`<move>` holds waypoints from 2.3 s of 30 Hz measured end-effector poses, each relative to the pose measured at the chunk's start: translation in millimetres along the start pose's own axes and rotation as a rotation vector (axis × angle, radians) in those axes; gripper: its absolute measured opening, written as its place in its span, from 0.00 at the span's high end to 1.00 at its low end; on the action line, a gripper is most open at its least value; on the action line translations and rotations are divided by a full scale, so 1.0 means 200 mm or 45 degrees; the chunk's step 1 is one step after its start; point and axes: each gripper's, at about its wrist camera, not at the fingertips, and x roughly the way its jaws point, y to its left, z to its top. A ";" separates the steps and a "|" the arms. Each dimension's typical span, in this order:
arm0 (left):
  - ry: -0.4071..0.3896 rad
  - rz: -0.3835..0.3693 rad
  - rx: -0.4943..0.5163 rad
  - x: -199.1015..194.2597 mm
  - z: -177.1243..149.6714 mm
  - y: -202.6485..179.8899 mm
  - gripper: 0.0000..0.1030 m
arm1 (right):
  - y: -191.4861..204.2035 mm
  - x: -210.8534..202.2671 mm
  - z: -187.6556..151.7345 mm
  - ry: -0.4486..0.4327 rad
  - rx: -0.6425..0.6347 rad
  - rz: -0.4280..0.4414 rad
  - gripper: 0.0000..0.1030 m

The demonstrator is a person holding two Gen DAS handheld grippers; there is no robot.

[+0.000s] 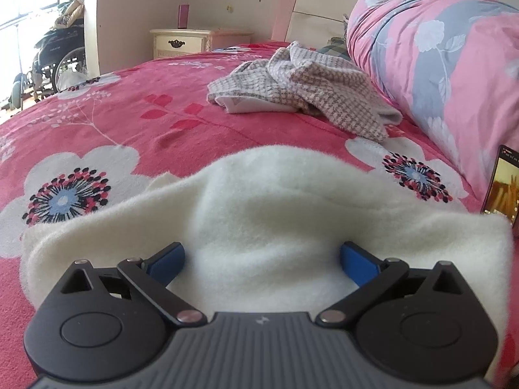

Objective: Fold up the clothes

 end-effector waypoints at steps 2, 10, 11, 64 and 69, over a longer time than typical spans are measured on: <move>-0.002 0.001 0.000 0.00 0.00 0.00 0.00 | -0.03 -0.13 0.05 -0.082 0.033 0.019 0.84; -0.009 -0.005 0.016 -0.02 0.01 0.00 0.01 | -0.20 -0.05 0.02 -0.071 -0.089 -0.305 0.86; -0.013 -0.012 0.029 -0.04 0.01 0.00 0.01 | -0.24 0.02 -0.05 -0.005 -0.092 -0.331 0.87; -0.180 -0.149 0.451 -0.32 -0.34 -0.19 0.05 | -0.84 0.72 0.51 0.070 -0.083 -0.354 0.84; -0.167 -0.125 0.470 -0.32 -0.32 -0.19 0.05 | -0.85 0.68 0.52 0.035 -0.044 -0.344 0.84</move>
